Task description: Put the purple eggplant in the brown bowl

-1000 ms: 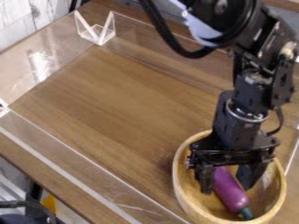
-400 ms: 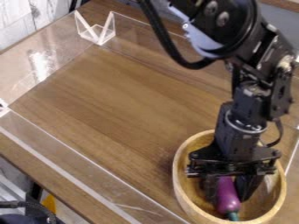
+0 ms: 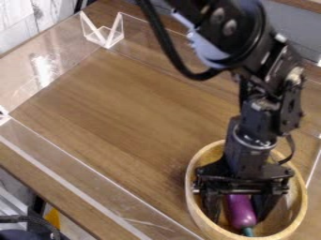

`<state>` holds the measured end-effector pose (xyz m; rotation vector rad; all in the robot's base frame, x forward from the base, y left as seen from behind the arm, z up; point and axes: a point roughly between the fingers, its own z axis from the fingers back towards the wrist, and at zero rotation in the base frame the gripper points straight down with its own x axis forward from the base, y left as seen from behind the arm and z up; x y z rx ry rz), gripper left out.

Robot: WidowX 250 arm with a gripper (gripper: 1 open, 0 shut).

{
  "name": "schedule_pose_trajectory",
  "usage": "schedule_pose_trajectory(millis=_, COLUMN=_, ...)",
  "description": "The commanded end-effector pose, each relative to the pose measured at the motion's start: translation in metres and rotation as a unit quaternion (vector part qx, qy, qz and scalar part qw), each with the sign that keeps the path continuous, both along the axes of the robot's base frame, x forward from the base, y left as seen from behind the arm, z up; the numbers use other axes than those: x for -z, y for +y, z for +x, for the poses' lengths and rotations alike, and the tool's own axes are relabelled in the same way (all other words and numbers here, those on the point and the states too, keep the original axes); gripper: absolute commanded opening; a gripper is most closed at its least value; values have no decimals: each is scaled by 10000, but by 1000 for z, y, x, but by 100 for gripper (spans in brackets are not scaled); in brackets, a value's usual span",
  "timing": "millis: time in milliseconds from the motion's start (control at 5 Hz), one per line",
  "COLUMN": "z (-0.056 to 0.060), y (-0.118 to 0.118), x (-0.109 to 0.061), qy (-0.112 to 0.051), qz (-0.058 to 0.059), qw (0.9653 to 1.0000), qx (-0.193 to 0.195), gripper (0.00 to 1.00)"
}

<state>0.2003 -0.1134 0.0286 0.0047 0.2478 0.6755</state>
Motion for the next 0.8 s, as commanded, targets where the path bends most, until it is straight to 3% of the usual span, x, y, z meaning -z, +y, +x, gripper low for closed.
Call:
schedule_pose_trajectory(millis=0, z=7, y=-15, x=-20, qy=-385, qz=-240, qw=9989, qx=-119, gripper=100)
schedule_pose_trajectory(millis=200, z=6, y=-29, x=-25, qy=-471, qz=-347, qw=9981, qx=-214, gripper=100)
schedule_pose_trajectory(millis=400, z=14, y=-28, x=-32, qy=-595, qz=-455, qw=9971, qx=-118, gripper=100)
schedule_pose_trajectory(millis=600, z=19, y=-30, x=-32, qy=-652, qz=-485, qw=9967, qx=-3, gripper=100)
